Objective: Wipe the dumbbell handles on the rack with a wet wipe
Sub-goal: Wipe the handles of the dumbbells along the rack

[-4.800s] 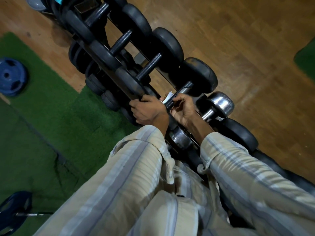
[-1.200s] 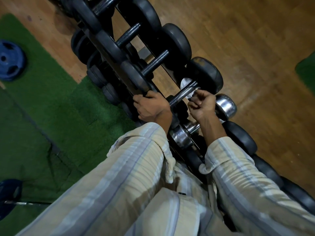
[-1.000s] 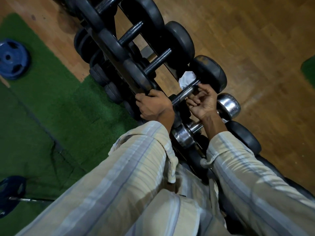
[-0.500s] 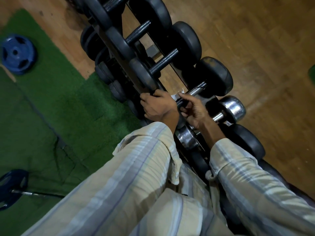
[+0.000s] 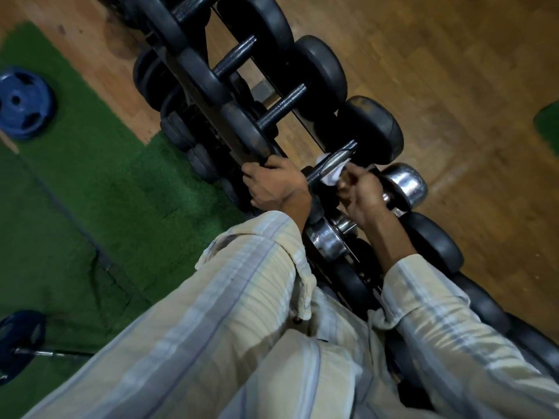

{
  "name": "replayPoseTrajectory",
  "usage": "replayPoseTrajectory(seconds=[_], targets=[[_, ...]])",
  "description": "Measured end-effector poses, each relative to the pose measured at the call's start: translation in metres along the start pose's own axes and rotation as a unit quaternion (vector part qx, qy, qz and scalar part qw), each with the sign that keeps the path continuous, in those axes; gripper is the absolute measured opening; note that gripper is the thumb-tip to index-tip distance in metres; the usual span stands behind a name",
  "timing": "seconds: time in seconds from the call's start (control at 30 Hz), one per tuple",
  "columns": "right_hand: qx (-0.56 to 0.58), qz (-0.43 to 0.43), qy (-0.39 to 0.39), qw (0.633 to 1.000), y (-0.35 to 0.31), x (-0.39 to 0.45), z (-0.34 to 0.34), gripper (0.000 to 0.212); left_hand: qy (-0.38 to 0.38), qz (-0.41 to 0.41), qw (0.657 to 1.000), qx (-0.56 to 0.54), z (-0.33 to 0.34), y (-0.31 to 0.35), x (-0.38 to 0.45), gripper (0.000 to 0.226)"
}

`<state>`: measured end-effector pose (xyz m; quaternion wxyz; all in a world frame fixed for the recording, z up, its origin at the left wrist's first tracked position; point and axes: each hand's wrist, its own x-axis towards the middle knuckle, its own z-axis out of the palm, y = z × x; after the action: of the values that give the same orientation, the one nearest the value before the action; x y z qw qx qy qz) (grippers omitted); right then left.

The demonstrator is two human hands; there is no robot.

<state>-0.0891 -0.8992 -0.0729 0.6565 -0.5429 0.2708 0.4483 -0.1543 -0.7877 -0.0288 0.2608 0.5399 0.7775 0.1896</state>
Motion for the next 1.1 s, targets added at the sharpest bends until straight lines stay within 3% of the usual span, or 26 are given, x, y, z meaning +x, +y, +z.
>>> replayPoseTrajectory(seconds=[0.07,0.13,0.33,0.47,0.57,0.73,0.87,0.93,1.0,1.1], targets=[[-0.118,-0.017,-0.004,0.993,0.019,-0.011,0.002,0.024,-0.003,-0.006,1.0,-0.002,0.0,0.0,0.0,0.03],[-0.165,-0.029,-0.021,0.986,0.036,-0.017,0.002,0.007,-0.01,-0.013,1.0,-0.005,0.0,0.001,0.0,0.028],[-0.132,-0.133,0.07,0.98,0.037,-0.017,0.006,0.023,-0.016,-0.015,1.0,-0.004,-0.002,0.0,0.0,0.026],[-0.169,-0.248,0.184,0.936,0.02,-0.001,0.013,0.028,-0.015,-0.012,1.0,-0.002,-0.002,0.0,0.0,0.026],[-0.131,-0.255,0.287,0.914,0.002,0.01,0.026,0.028,-0.018,-0.012,1.0,0.004,-0.001,-0.001,0.0,0.025],[-0.084,-0.249,0.335,0.905,0.01,0.02,0.037,0.025,-0.024,-0.009,1.0,0.005,-0.001,-0.001,0.0,0.026],[-0.097,-0.255,0.308,0.911,0.02,0.02,0.036,0.023,-0.014,-0.005,1.0,0.001,-0.001,-0.003,0.002,0.028],[-0.107,-0.205,0.275,0.933,0.032,0.018,0.036,0.02,-0.011,-0.003,1.0,-0.001,0.0,-0.003,0.002,0.029],[-0.102,-0.132,0.178,0.97,0.044,0.014,0.035,0.013,-0.009,-0.004,1.0,-0.004,0.0,-0.002,0.001,0.03],[-0.084,-0.066,0.066,0.992,0.046,0.001,0.033,0.028,-0.002,-0.008,1.0,-0.004,0.002,-0.002,0.002,0.03]])
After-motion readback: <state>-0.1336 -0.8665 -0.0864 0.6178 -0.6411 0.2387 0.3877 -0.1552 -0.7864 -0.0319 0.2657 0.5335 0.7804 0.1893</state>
